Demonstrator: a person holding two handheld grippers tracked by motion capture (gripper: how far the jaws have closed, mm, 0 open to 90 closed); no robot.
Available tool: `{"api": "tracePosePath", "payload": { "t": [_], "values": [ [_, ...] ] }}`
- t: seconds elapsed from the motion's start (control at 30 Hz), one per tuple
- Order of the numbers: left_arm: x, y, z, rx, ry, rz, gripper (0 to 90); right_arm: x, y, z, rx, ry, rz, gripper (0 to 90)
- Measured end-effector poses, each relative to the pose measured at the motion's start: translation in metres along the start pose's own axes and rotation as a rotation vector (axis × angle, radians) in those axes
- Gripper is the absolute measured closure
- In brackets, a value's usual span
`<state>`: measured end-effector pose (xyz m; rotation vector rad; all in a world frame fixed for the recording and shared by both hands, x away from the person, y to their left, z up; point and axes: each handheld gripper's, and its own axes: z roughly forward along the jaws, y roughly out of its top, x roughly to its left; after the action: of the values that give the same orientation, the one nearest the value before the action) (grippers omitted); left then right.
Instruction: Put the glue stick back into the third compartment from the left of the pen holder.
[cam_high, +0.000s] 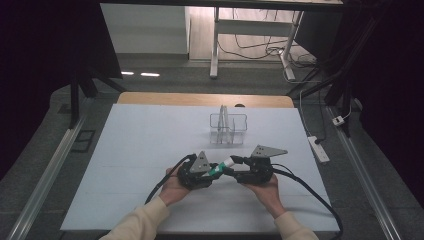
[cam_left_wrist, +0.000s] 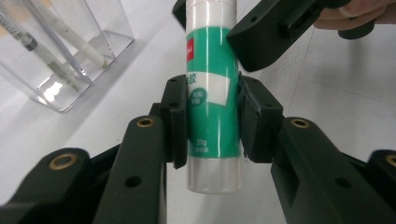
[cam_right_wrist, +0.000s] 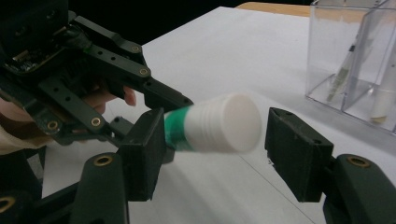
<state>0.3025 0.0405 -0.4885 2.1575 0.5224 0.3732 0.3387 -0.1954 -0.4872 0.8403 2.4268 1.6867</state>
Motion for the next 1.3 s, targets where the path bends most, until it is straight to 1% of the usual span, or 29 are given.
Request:
{"api": "tracePosePath", "payload": {
  "t": [0.1,0.2,0.3,0.4,0.5,0.67,0.9,0.97,1.03,1.13,1.2,1.3],
  "values": [
    [-0.0020,0.0009,0.0017,-0.002,0.002,0.010,65.9,0.0017,0.0005,0.0019,0.008,0.012,0.000,41.4],
    [-0.0020,0.0009,0.0023,-0.004,0.008,0.018,65.8,0.0018,0.0013,0.0014,0.005,0.009,0.007,43.6],
    [-0.0025,0.0005,0.0035,0.000,0.009,0.023,65.7,0.0021,0.0027,-0.0005,-0.006,0.013,0.012,48.0],
    [-0.0037,0.0004,0.0048,0.008,0.013,0.034,65.6,0.0032,0.0043,-0.0025,-0.024,0.024,0.001,53.4],
    [-0.0051,0.0004,0.0061,0.020,0.018,0.046,65.6,0.0035,0.0054,-0.0039,-0.032,0.047,-0.001,57.5],
    [-0.0064,-0.0001,0.0077,0.042,0.025,0.067,65.6,0.0045,0.0038,-0.0023,-0.040,0.066,-0.004,61.7],
    [-0.0072,0.0003,0.0079,0.039,0.025,0.066,65.2,0.0058,0.0047,-0.0035,-0.046,0.083,-0.026,63.7],
    [-0.0075,0.0004,0.0079,0.039,0.032,0.073,65.0,0.0062,0.0047,-0.0036,-0.048,0.083,-0.032,64.0],
    [-0.0074,0.0004,0.0081,0.037,0.034,0.067,64.6,0.0065,0.0047,-0.0037,-0.051,0.083,-0.036,64.3],
    [-0.0054,0.0001,0.0082,0.028,0.024,0.034,62.3,0.0066,0.0046,-0.0036,-0.049,0.077,-0.041,64.8],
    [-0.0038,0.0004,0.0065,0.012,0.017,0.013,58.5,0.0065,0.0037,-0.0034,-0.036,0.051,-0.054,65.0],
    [-0.0019,0.0000,0.0046,0.012,0.026,0.007,50.5,0.0055,0.0032,-0.0033,-0.028,0.029,-0.063,65.0]
  ]
}}
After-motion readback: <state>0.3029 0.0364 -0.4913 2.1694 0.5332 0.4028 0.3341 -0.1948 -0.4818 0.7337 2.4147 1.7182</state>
